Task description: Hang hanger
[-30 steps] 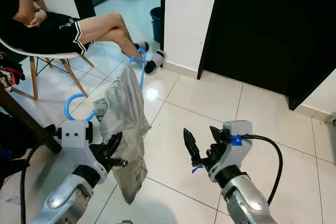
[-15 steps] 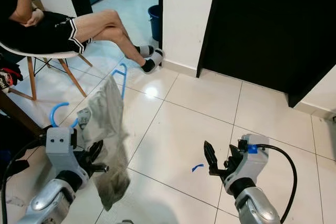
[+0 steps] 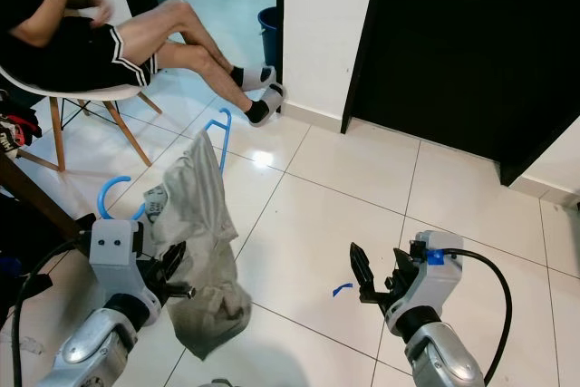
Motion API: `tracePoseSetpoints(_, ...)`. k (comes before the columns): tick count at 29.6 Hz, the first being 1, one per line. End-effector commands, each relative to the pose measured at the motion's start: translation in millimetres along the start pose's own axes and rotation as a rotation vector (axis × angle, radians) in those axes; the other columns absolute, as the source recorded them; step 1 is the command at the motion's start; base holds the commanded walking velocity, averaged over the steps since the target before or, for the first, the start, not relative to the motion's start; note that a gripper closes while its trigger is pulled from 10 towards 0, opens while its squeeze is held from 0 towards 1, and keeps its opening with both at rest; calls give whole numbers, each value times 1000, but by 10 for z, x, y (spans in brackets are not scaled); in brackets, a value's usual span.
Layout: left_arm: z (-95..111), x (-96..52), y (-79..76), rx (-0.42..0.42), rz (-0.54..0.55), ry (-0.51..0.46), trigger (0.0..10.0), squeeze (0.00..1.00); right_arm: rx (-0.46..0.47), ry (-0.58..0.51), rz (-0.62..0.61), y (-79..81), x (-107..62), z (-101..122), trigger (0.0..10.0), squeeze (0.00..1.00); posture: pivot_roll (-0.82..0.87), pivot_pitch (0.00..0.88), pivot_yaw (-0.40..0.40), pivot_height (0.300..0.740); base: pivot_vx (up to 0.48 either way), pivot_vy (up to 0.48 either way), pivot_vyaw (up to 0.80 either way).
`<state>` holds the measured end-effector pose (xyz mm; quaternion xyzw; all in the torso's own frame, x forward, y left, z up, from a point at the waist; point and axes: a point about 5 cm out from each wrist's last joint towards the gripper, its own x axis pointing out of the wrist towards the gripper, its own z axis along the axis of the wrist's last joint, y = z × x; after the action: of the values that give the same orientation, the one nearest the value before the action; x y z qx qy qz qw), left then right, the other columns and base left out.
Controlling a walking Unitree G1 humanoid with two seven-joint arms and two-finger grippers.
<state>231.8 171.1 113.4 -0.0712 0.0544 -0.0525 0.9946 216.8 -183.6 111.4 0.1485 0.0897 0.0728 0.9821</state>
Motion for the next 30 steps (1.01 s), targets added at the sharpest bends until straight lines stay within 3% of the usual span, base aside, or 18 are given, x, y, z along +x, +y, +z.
tracePoseSetpoints(1,-20,-21,-15,6,-8,3,10000,0,-8,6,-6,-19,-30,-20,10000,0,90,210,-62,740,0,0,800)
tracePoseSetpoints(9,66,36,-114,87,-92,-29,10000,0,-32,7,7,-14,-24,-2,10000,0,77,211,-65,740,0,0,800)
tracePoseSetpoints(13,257,160,-195,171,-199,-91,10000,0,-56,-4,28,-16,-1,34,10000,0,66,208,-61,740,0,0,800)
tracePoseSetpoints(17,297,181,-198,174,-212,-103,10000,0,-56,-7,29,-19,5,43,10000,0,66,208,-61,740,0,0,800)
tracePoseSetpoints(20,551,253,-136,203,-274,-164,10000,0,-50,-38,39,-34,63,135,10000,0,69,204,-58,740,0,0,800)
tracePoseSetpoints(21,551,253,-136,203,-274,-164,10000,0,-50,-38,39,-34,63,135,10000,0,69,204,-58,740,0,0,800)
tracePoseSetpoints(22,721,272,-94,219,-327,-197,10000,0,-25,-76,45,-39,112,240,10000,0,70,203,-59,740,0,0,0)
tracePoseSetpoints(23,721,272,-94,219,-327,-197,10000,0,-25,-76,45,-39,112,240,10000,0,70,203,-59,740,0,0,0)
tracePoseSetpoints(25,999,271,-38,335,-458,-225,10000,0,27,-185,100,-15,221,577,10000,0,72,194,-59,740,0,0,0)
tracePoseSetpoints(30,1091,280,-16,408,-506,-223,10000,0,53,-244,171,52,264,800,10000,0,70,193,-57,740,0,0,0)
